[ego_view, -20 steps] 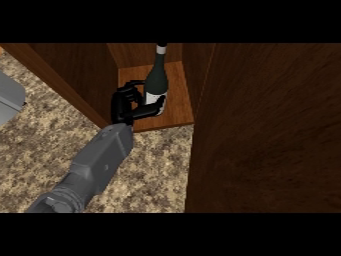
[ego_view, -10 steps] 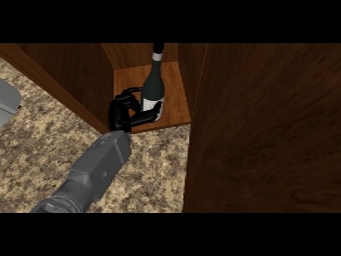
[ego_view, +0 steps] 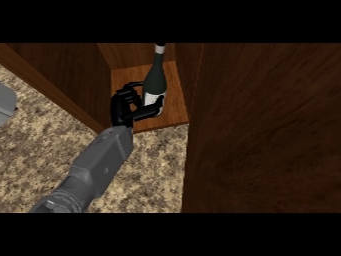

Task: Pick up the wine, place it into the cabinet and close the cabinet

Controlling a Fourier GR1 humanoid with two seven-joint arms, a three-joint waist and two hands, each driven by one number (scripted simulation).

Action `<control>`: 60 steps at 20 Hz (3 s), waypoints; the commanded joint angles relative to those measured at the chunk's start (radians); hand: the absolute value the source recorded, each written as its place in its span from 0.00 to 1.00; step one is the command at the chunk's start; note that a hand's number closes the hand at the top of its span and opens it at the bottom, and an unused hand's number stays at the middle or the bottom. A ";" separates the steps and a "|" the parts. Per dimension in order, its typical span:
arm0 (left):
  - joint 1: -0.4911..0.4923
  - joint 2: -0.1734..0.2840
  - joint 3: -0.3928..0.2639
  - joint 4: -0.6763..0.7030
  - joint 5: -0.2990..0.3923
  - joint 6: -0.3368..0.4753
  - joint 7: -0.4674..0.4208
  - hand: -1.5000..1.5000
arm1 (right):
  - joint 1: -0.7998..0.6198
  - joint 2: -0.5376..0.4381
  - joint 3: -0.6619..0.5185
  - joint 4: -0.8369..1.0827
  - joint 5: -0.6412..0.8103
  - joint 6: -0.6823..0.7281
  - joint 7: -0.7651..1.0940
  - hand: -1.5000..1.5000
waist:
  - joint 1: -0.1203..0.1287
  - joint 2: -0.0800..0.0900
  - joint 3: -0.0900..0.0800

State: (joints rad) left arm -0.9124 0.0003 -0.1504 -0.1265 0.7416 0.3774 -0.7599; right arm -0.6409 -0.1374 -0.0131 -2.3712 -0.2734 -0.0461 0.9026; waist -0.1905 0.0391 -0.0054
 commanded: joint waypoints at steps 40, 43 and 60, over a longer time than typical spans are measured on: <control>-0.226 0.071 -0.150 0.126 -0.092 0.332 0.140 1.00 | 0.081 -0.031 -0.079 -0.011 -0.045 0.062 -0.062 0.00 | 0.030 0.028 0.004; -0.220 0.087 -0.167 0.126 -0.111 0.381 0.178 1.00 | 0.074 -0.021 -0.076 -0.009 -0.051 0.061 -0.074 0.00 | 0.026 0.033 0.004; -0.203 0.147 -0.192 0.126 -0.142 0.314 0.267 0.00 | 0.058 -0.022 -0.039 -0.010 -0.050 0.065 -0.059 0.00 | 0.019 0.037 0.000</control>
State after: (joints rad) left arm -1.1276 0.0913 -0.3341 -0.0170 0.6106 0.7160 -0.5066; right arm -0.5812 -0.1625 -0.0611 -2.3649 -0.3147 0.0221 0.8344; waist -0.1754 0.0692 -0.0022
